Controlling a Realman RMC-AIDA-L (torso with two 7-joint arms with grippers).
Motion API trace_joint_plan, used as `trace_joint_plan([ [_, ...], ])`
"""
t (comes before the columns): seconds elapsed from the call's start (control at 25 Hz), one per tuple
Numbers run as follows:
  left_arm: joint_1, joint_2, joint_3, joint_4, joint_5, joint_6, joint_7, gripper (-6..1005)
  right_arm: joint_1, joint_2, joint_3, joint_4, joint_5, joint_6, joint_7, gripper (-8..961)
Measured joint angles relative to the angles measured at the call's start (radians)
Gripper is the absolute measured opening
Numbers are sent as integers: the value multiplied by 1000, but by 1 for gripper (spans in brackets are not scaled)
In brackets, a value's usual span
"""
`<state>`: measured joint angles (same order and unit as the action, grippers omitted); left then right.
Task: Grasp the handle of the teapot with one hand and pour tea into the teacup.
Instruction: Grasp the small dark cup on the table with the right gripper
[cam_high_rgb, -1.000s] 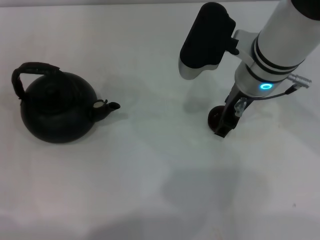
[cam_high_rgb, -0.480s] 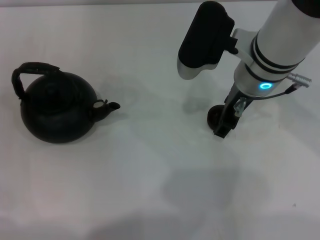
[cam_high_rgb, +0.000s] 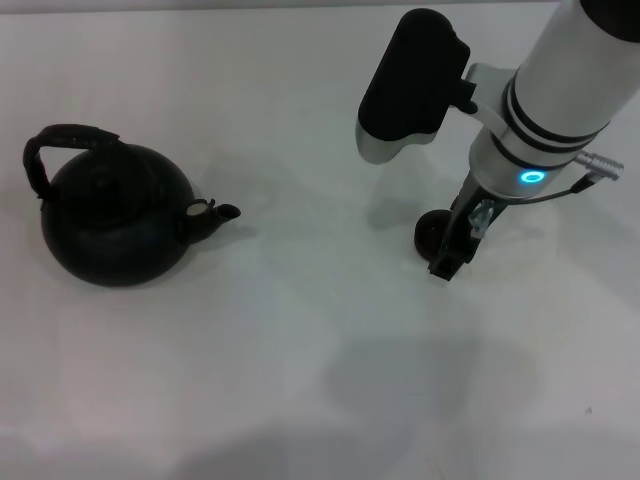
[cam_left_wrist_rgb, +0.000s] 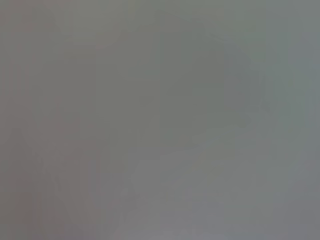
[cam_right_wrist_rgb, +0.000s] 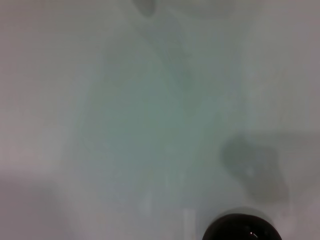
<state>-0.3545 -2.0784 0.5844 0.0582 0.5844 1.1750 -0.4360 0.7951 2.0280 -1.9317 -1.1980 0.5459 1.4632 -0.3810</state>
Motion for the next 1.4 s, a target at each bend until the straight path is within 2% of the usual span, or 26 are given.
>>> trace_joint_plan([
  [1.4, 0, 0, 0, -7, 0, 2, -27, 846, 17, 0, -50, 24, 35, -31, -3, 826],
])
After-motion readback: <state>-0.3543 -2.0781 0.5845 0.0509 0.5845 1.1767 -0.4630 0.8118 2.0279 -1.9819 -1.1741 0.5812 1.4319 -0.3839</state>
